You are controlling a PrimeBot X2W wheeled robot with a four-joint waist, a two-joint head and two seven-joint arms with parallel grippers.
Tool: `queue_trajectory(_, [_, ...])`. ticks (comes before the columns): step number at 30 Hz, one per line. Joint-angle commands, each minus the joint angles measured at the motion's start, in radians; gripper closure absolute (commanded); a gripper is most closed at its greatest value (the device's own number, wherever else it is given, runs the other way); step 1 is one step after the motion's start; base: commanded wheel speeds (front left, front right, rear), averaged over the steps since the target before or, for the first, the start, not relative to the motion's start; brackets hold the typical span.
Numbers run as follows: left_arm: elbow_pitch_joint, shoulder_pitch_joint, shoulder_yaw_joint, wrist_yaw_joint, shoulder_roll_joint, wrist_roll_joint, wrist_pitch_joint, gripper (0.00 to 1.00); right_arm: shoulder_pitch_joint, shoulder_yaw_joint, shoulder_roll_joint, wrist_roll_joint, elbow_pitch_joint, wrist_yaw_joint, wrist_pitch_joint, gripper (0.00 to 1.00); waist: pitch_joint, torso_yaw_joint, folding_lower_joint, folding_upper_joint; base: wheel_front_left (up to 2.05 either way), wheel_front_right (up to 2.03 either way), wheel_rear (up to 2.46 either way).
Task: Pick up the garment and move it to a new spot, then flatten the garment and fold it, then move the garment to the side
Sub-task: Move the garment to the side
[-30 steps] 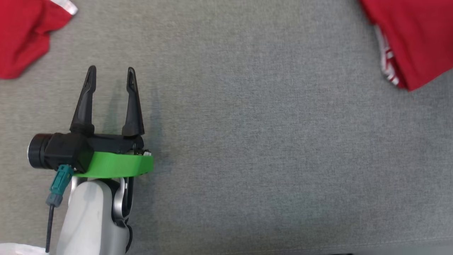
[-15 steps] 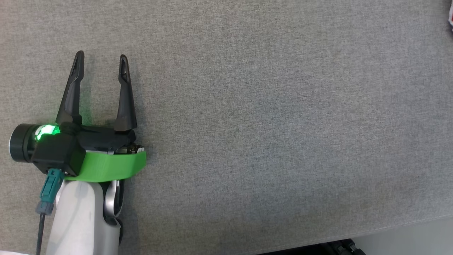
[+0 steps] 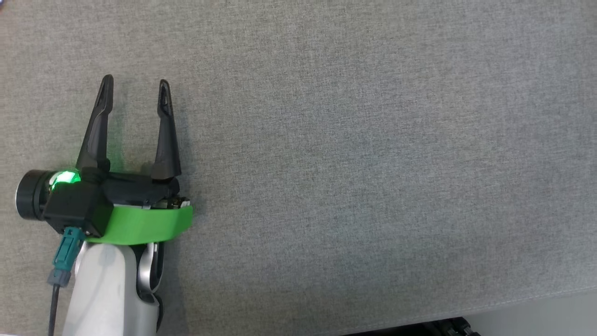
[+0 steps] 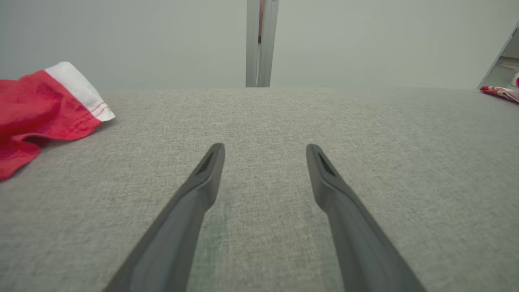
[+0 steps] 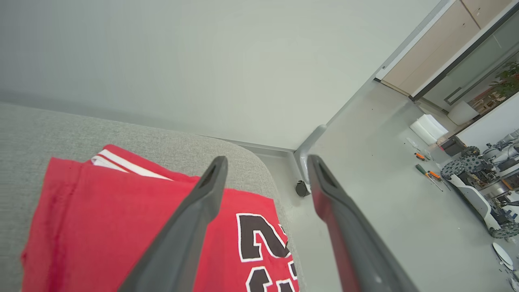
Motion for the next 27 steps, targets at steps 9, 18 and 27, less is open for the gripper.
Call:
queue_trajectory(9, [0.054,0.077,0.052,0.013,-0.007,-0.040,0.001,0.00,0.094,-0.037,0.067,-0.073,-0.168,-0.002,-0.021,0.00,-0.159,0.013,-0.0002,0.0000,0.00,0.00,0.00])
queue_trajectory(18, [0.076,0.176,0.106,0.016,-0.014,-0.068,0.001,0.00,0.349,-0.189,0.225,-0.156,-0.427,-0.002,-0.022,0.00,-0.321,0.022,-0.0002,0.0000,0.00,0.00,0.00])
queue_trajectory(27, [0.103,0.241,0.100,0.014,-0.016,-0.093,0.001,0.00,0.651,-0.327,0.393,-0.232,-0.614,-0.002,-0.022,0.00,-0.433,0.055,-0.0002,0.0000,0.00,0.00,0.00])
